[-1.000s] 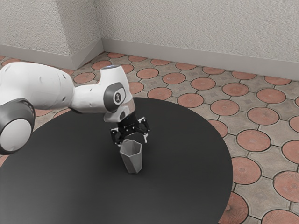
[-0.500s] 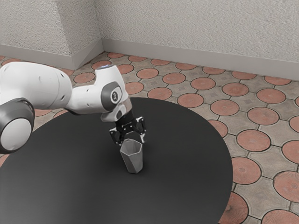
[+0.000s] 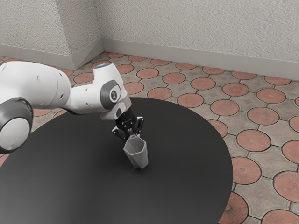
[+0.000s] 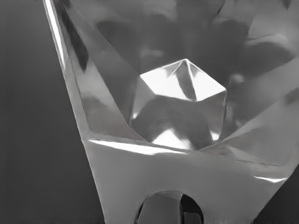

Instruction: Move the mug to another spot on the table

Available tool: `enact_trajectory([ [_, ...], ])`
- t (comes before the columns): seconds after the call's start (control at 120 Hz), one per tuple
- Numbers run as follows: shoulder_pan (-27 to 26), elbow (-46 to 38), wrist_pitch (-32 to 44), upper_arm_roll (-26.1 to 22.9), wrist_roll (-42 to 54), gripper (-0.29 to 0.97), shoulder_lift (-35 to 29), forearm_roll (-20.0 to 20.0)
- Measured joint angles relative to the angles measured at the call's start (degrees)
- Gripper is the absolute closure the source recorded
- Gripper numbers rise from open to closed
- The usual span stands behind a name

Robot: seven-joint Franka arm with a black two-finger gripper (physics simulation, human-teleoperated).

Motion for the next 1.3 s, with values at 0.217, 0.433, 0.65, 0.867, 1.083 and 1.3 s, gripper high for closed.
enact_trajectory([
  [0.217, -0.02, -1.89, 0.14, 1.3, 0.84, 0.74, -3.62, -1.57],
  [0.433, -0.09, -10.84, 0.83, 1.78, 1.54, 0.75, -10.58, -2.17],
  [0.65, -0.27, -20.03, 1.46, 5.07, 1.6, 0.75, -15.78, -2.92],
  [0.867, -0.28, -20.3, -4.44, 8.43, -4.65, 0.78, -15.9, 1.97],
  [1.083, -0.26, -20.27, -9.81, 10.47, -13.09, 0.75, -15.87, 6.0],
  [1.3, -0.28, -19.28, -11.54, 10.63, -19.0, 0.32, -15.89, 6.71],
])
